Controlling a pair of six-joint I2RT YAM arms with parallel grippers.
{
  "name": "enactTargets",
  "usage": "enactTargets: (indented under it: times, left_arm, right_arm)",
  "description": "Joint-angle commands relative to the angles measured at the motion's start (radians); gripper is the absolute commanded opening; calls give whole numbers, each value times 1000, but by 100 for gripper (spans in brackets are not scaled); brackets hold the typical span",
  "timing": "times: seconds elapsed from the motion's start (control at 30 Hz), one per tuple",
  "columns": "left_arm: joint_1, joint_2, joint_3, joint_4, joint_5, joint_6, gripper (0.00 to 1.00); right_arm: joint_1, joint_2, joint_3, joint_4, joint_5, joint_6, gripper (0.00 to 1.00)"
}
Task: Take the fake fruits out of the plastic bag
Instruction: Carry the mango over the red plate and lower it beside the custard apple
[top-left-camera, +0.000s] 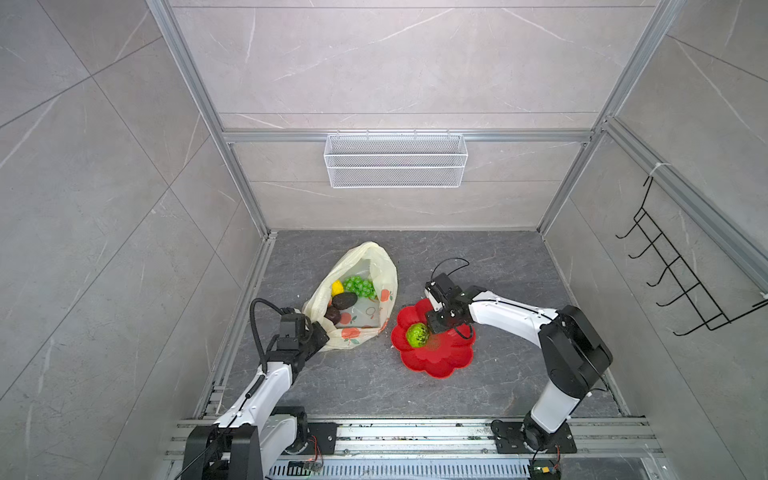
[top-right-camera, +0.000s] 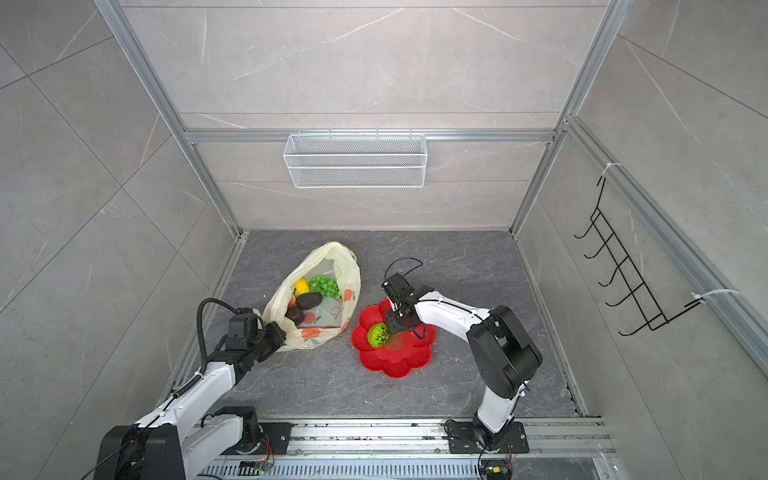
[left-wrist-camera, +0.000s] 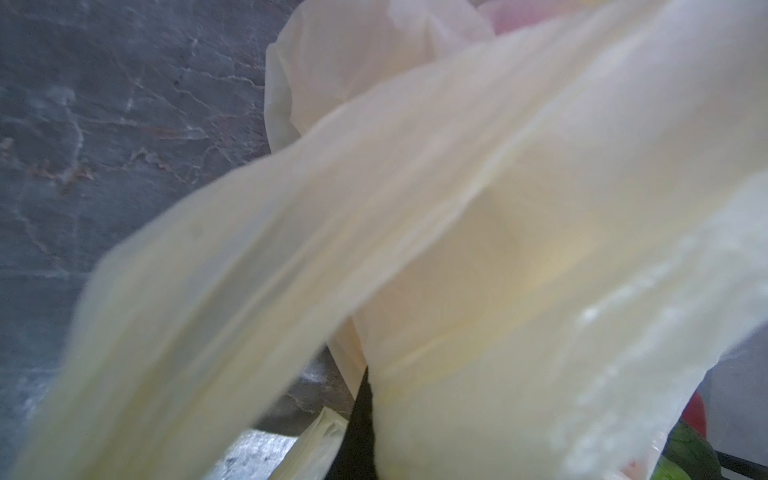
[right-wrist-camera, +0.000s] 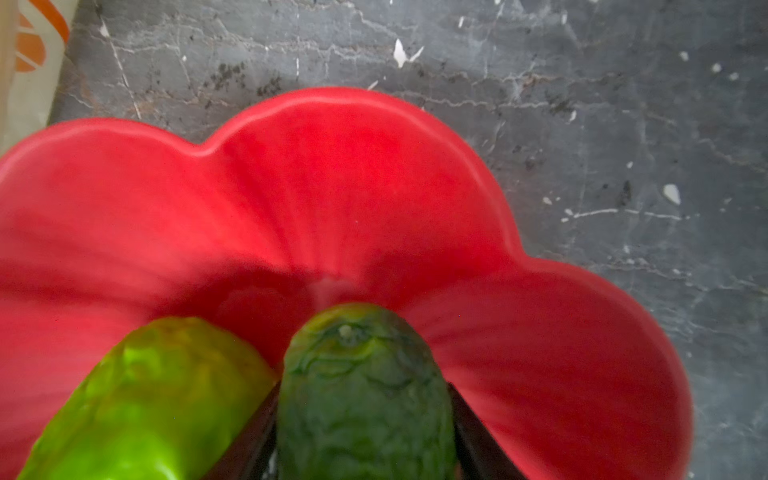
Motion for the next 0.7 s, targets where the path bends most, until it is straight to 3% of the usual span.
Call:
enactTargets:
  times: [0.0, 0.4, 0.67]
  left_arm:
    - [5, -2, 16, 29, 20, 25, 0]
    - [5, 4, 18, 30, 25, 27, 0]
    - [-5, 22, 31, 30, 32, 39, 0]
  right_arm:
    - [6, 20, -9, -4, 24, 19, 56]
    - [5, -4, -13, -1, 40, 29, 68]
    - [13, -75, -2, -33, 69, 36, 67]
